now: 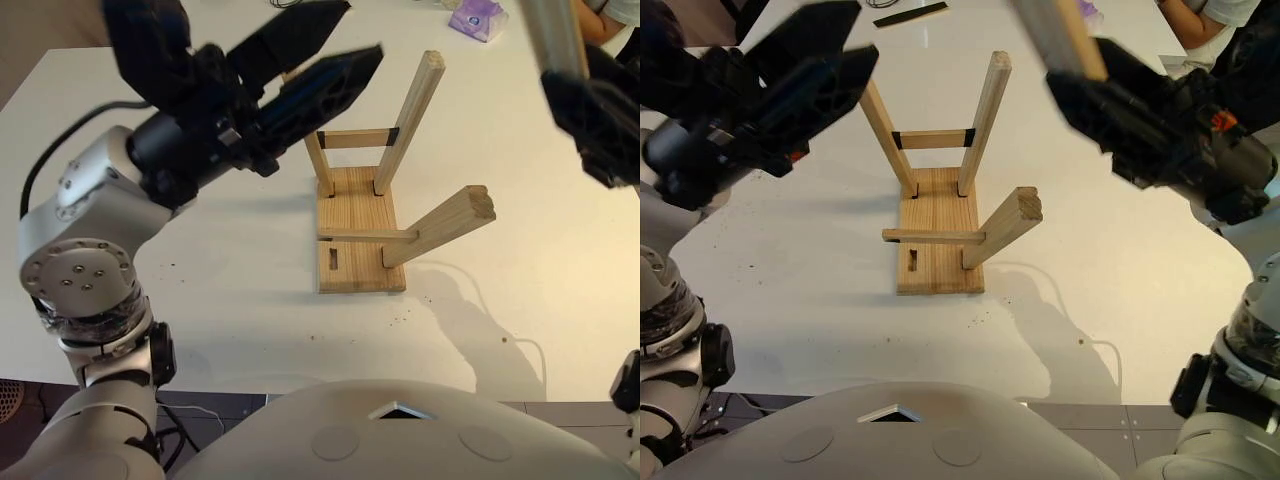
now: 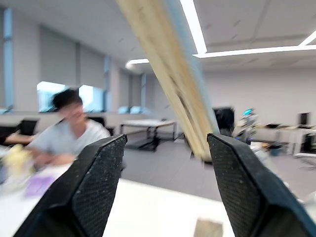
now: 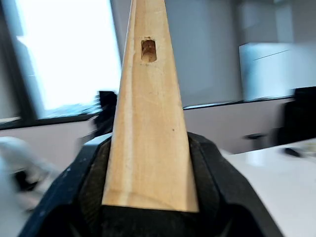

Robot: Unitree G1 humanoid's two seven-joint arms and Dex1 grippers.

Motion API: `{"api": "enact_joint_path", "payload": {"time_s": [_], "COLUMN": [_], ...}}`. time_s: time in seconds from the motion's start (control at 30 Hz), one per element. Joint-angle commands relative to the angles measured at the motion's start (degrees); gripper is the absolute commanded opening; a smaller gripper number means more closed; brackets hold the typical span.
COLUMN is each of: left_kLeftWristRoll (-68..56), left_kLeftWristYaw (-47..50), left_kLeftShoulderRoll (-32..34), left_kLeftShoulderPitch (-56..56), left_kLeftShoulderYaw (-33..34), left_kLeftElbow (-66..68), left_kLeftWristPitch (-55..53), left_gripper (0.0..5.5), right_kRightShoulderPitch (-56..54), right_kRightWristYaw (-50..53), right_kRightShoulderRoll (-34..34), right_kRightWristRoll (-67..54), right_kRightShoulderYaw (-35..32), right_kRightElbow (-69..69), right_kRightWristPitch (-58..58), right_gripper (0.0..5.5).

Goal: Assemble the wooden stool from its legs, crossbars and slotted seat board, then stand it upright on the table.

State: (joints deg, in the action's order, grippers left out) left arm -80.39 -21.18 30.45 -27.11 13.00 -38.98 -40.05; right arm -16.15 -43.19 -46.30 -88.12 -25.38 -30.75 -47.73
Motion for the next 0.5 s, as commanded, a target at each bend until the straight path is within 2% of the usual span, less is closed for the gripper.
{"api": "enact_joint_path", "payload": {"time_s": [0.03, 0.23, 0.5], "left_kLeftWristRoll": [-3.3, -6.1, -9.1], "left_kLeftWristYaw": [0.8, 0.4, -0.1], "left_kLeftShoulderRoll": [0.8, 1.2, 2.0], "left_kLeftShoulderPitch": [-2.2, -2.6, -3.5], "left_kLeftShoulderYaw": [-1.0, -1.8, -2.4], "left_kLeftElbow": [-0.6, -2.2, -2.3], "left_kLeftWristPitch": [0.6, 2.0, 3.0], "left_gripper": [3.02, 3.02, 3.02], "right_kRightShoulderPitch": [-2.0, -2.2, -3.3], "right_kRightWristYaw": [-2.5, -7.1, -13.1], "right_kRightShoulderRoll": [-3.7, -6.3, -7.6], "right_kRightWristRoll": [-3.0, -2.4, 5.0], "right_kRightShoulderYaw": [2.5, 4.4, 6.9], "right_kRightElbow": [1.2, 2.3, 5.4], "right_kRightWristPitch": [-3.3, -5.1, -4.3], "right_gripper": [2.05, 2.05, 2.04]}}
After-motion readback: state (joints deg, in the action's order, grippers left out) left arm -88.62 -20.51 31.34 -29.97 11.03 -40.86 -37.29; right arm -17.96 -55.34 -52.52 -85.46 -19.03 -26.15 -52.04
